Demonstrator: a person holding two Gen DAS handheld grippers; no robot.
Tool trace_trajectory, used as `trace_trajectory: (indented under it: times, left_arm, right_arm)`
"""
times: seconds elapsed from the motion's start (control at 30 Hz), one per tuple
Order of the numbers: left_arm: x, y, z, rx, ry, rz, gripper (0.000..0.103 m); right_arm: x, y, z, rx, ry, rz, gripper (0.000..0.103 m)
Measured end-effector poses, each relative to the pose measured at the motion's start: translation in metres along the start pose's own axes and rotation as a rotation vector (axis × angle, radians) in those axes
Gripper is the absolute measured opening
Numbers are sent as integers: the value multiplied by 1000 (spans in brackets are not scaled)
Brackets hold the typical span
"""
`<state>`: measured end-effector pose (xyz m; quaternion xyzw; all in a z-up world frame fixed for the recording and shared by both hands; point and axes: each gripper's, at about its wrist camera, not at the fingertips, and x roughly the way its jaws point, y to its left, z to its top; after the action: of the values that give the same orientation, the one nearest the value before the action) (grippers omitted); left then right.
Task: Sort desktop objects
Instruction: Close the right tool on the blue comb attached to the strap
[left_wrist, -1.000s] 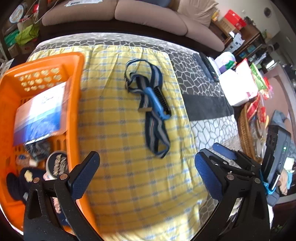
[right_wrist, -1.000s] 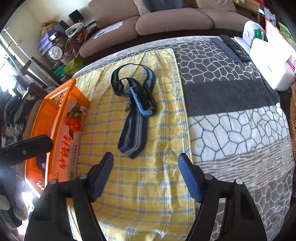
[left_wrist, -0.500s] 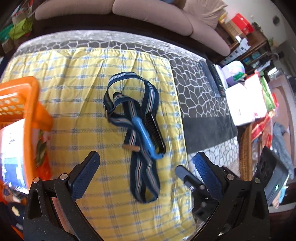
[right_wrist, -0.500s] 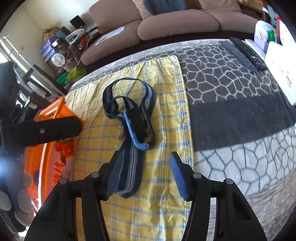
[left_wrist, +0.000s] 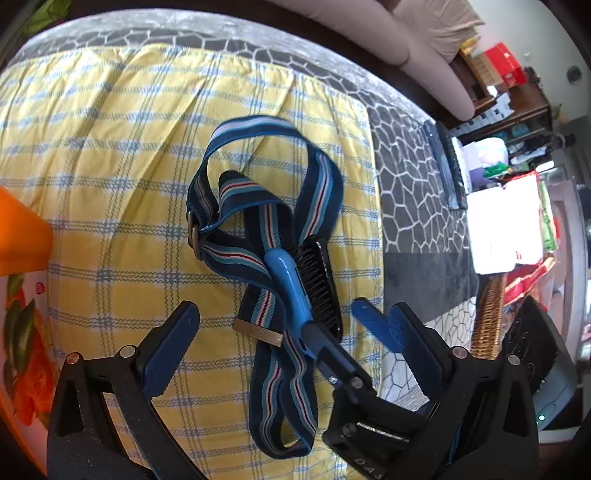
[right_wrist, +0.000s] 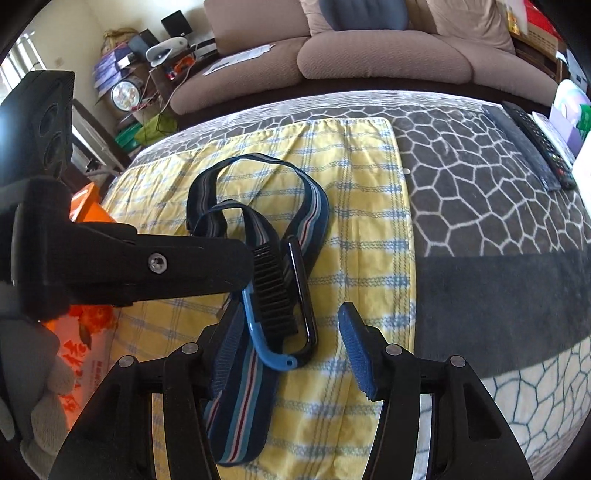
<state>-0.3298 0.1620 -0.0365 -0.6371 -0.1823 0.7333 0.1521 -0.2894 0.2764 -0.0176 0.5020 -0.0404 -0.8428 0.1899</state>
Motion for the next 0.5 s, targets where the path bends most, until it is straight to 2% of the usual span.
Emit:
trace_trajectory:
  times: [0.1,0.3,0.43,0.5]
  left_arm:
    - [5,6,-2,-20,5,4,101]
    - [14,19,-6,-61,27,-35,101]
    - [13,20,-8,-64,30,-50,100]
    - [15,19,-11,-69,42,-66,96]
  right_arm:
    - [9,4,0,-11,21,20,44]
    - [23,5,-4,4,36,24,39]
    - [20,-1,-9,53,36,100,38]
    - [17,-1,-13,64,42,127,38]
